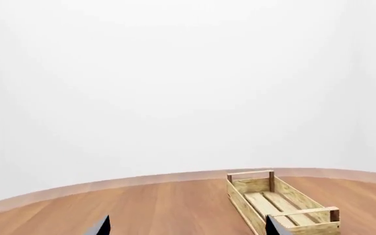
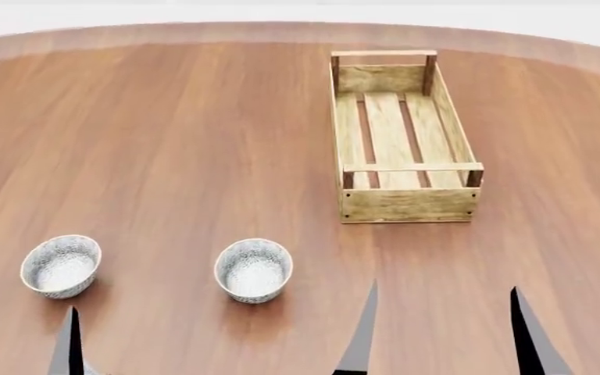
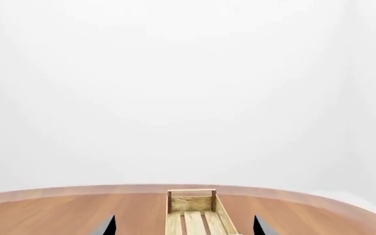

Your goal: Stack the right bowl on the left bowl and place them in the tray.

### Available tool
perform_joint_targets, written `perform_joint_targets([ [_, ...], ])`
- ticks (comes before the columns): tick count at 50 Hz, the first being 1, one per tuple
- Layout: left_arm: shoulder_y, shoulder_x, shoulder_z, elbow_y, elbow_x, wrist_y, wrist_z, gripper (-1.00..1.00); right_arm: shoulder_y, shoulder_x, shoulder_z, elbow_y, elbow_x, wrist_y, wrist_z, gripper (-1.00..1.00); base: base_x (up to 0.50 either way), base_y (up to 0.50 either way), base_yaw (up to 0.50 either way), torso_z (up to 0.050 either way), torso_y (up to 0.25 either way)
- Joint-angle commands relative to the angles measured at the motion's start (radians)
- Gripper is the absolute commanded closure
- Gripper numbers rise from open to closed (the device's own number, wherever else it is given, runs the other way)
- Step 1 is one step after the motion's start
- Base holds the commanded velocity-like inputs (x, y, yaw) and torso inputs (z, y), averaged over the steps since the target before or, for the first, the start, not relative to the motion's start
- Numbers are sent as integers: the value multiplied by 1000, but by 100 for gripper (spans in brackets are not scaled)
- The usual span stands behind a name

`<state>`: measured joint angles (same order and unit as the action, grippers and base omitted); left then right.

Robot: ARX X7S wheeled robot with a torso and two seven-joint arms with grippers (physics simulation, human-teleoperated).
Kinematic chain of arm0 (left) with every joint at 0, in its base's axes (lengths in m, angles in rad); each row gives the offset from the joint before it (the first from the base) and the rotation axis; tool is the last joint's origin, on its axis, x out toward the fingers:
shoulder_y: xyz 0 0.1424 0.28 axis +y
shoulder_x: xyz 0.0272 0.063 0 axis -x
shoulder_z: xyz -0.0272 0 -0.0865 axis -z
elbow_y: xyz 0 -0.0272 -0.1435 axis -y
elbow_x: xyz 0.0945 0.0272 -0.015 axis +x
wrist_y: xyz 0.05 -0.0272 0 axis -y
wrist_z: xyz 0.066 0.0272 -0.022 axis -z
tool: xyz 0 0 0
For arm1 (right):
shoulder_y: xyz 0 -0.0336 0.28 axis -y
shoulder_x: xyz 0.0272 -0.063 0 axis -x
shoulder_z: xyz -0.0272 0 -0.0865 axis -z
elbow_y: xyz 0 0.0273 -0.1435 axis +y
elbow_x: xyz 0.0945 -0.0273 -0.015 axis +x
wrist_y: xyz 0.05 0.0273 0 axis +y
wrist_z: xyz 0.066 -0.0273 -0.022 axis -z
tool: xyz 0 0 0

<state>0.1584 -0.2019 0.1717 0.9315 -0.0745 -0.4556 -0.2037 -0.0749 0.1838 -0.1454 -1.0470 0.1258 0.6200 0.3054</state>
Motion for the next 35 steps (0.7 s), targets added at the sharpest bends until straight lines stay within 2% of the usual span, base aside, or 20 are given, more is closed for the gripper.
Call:
perform_joint_targets([
  [1, -1, 19, -40, -17, -5, 41, 8, -100, 2, 12, 10, 5, 18, -30, 7, -100, 500, 0, 0, 0, 0],
  [7, -4, 3, -11, -20, 42, 36, -16, -100, 7, 34, -2, 4, 34, -31, 33, -100, 500, 0, 0, 0, 0],
  [35, -8, -22, -8, -14, -6, 30, -45, -100, 22, 99, -33, 10, 87, -38, 113, -100, 500, 0, 0, 0, 1],
])
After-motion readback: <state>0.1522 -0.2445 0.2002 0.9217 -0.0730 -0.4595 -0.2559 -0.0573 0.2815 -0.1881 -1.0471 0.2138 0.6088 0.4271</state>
